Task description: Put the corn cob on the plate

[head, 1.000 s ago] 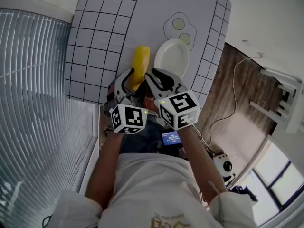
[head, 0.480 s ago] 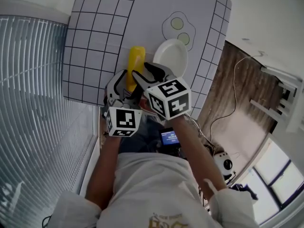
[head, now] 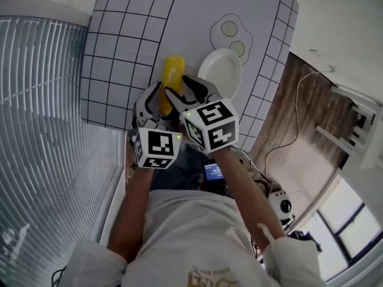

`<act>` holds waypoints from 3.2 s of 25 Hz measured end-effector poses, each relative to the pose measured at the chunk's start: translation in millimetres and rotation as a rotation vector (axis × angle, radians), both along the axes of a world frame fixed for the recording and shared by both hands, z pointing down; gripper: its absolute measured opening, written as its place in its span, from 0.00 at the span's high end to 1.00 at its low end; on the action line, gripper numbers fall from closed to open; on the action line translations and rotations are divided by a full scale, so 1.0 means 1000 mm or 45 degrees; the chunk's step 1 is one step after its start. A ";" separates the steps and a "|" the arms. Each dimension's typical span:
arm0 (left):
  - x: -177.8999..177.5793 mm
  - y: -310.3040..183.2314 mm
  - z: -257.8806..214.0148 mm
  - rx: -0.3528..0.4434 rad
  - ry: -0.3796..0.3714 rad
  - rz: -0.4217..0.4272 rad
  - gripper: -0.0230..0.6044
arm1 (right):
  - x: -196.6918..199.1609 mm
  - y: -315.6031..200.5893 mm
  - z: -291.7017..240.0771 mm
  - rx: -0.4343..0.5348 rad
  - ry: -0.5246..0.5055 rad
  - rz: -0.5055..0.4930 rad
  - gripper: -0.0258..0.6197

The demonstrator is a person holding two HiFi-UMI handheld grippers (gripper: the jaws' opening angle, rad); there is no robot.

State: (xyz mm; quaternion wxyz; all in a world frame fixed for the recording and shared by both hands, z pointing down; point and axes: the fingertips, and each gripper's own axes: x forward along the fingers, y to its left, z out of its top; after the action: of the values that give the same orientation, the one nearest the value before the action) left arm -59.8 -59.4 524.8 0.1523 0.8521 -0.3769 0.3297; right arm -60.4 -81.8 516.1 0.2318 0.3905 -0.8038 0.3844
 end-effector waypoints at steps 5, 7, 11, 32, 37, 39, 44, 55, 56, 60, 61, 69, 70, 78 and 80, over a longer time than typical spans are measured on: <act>0.003 -0.004 0.007 -0.034 -0.009 -0.012 0.48 | 0.000 0.000 0.001 -0.003 -0.008 0.003 0.62; 0.003 -0.004 0.007 -0.028 -0.001 -0.020 0.48 | 0.001 0.000 0.000 -0.002 -0.009 0.000 0.61; 0.001 -0.004 0.006 -0.035 0.047 -0.066 0.49 | 0.005 0.000 -0.003 0.034 0.022 0.002 0.62; 0.003 0.010 0.024 -0.202 0.079 -0.120 0.55 | 0.078 0.021 -0.024 0.071 0.051 0.202 0.71; 0.006 0.002 0.022 -0.201 0.061 -0.159 0.56 | 0.088 0.018 -0.022 0.053 -0.017 0.226 0.73; 0.010 -0.001 0.019 -0.200 0.063 -0.174 0.56 | 0.087 0.018 -0.021 0.026 -0.047 0.206 0.73; 0.015 -0.002 0.013 -0.176 0.056 -0.210 0.56 | 0.082 0.018 -0.025 0.013 -0.121 0.162 0.73; 0.023 -0.008 -0.003 -0.147 0.083 -0.267 0.57 | 0.086 0.016 -0.028 -0.014 -0.184 0.083 0.73; 0.024 -0.008 -0.006 -0.143 0.088 -0.270 0.57 | 0.087 0.017 -0.028 -0.016 -0.184 0.077 0.73; 0.027 -0.010 -0.012 -0.130 0.102 -0.276 0.57 | 0.092 0.015 -0.028 -0.019 -0.185 0.068 0.73; 0.027 -0.011 -0.014 -0.127 0.107 -0.281 0.57 | 0.094 0.015 -0.029 -0.019 -0.186 0.068 0.73; 0.042 -0.016 -0.028 -0.099 0.144 -0.282 0.57 | 0.104 0.010 -0.028 -0.020 -0.179 0.075 0.73; 0.045 -0.016 -0.028 -0.095 0.147 -0.274 0.57 | 0.106 0.010 -0.028 -0.019 -0.177 0.075 0.73; 0.068 0.009 -0.027 -0.115 0.178 -0.250 0.57 | 0.116 0.031 -0.022 -0.020 -0.177 0.097 0.73; 0.076 0.006 -0.026 -0.122 0.185 -0.242 0.57 | 0.124 0.025 -0.022 -0.021 -0.173 0.105 0.73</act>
State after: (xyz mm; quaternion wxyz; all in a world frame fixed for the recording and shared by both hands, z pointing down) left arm 16.6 -53.6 498.8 0.2504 0.8258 -0.4278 0.2690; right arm 63.5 -56.7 493.8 0.1637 0.3945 -0.7976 0.4258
